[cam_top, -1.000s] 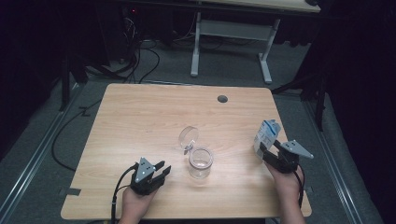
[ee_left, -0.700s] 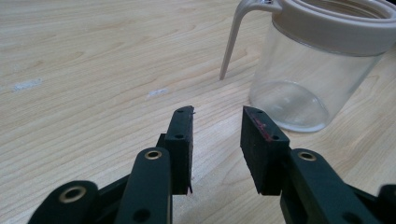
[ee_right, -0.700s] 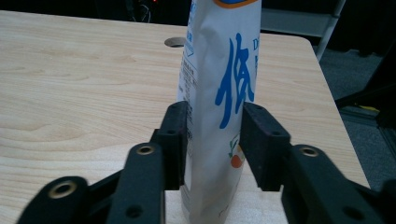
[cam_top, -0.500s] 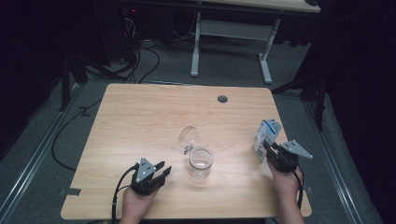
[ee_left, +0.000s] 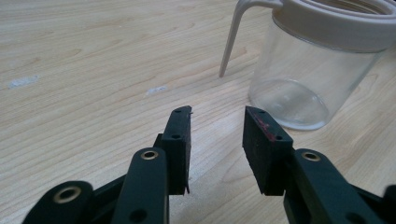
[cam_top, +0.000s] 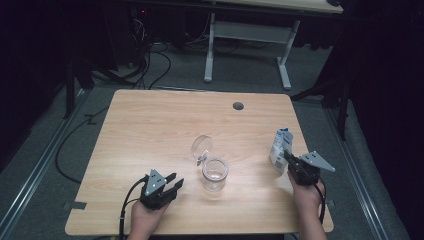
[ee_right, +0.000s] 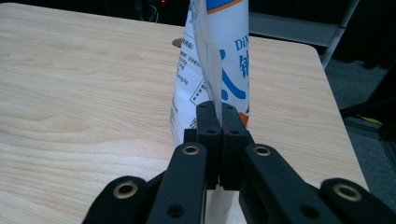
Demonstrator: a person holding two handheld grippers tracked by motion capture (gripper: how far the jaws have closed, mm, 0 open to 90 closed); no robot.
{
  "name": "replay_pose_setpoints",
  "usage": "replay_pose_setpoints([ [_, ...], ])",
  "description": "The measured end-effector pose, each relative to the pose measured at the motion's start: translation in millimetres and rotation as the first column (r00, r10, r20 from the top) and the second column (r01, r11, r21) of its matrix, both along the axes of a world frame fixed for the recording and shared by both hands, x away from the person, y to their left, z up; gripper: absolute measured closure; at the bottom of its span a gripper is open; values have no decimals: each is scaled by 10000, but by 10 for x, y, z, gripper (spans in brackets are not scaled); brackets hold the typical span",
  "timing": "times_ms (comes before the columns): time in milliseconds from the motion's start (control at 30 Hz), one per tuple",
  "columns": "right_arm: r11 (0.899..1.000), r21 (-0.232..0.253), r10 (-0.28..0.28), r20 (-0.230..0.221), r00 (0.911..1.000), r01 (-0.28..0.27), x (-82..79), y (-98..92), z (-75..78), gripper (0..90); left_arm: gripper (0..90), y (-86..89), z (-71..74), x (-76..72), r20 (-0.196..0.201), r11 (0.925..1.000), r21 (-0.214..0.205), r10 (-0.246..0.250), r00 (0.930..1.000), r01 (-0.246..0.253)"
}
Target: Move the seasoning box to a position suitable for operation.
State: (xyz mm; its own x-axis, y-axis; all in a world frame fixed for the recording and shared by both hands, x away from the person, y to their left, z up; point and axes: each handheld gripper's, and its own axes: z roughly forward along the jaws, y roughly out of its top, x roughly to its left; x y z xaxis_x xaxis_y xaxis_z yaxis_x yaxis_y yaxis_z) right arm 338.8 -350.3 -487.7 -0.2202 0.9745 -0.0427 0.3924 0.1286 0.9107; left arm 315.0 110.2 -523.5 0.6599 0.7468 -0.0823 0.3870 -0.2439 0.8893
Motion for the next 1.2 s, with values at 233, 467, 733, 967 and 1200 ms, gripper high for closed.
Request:
replay_pose_setpoints([
  [233, 9982, 424, 427, -124, 9990, -421, -36, 22, 53, 897, 555, -14, 10, -21, 208, 9992, -214, -335, 9992, 339],
  [467, 9935, 588, 982, -152, 9951, -972, -114, 124, 132, 900, 538, -27, 12, -32, 272, 9989, -215, -400, 9988, 406],
  [733, 9852, 531, 1642, -226, 9862, -1628, -196, 258, 189, 900, 535, -31, 17, -36, 303, 9986, -260, -454, 9985, 462],
  [967, 9743, 786, 2140, -288, 9764, -2112, -274, 359, 234, 900, 531, -85, 67, -71, 353, 9947, -797, -622, 9974, 649],
  [1200, 9753, 926, 2060, -558, 9770, -2003, -347, 453, 328, 900, 563, -119, 115, -105, 689, 9935, -502, -991, 9927, 1026],
])
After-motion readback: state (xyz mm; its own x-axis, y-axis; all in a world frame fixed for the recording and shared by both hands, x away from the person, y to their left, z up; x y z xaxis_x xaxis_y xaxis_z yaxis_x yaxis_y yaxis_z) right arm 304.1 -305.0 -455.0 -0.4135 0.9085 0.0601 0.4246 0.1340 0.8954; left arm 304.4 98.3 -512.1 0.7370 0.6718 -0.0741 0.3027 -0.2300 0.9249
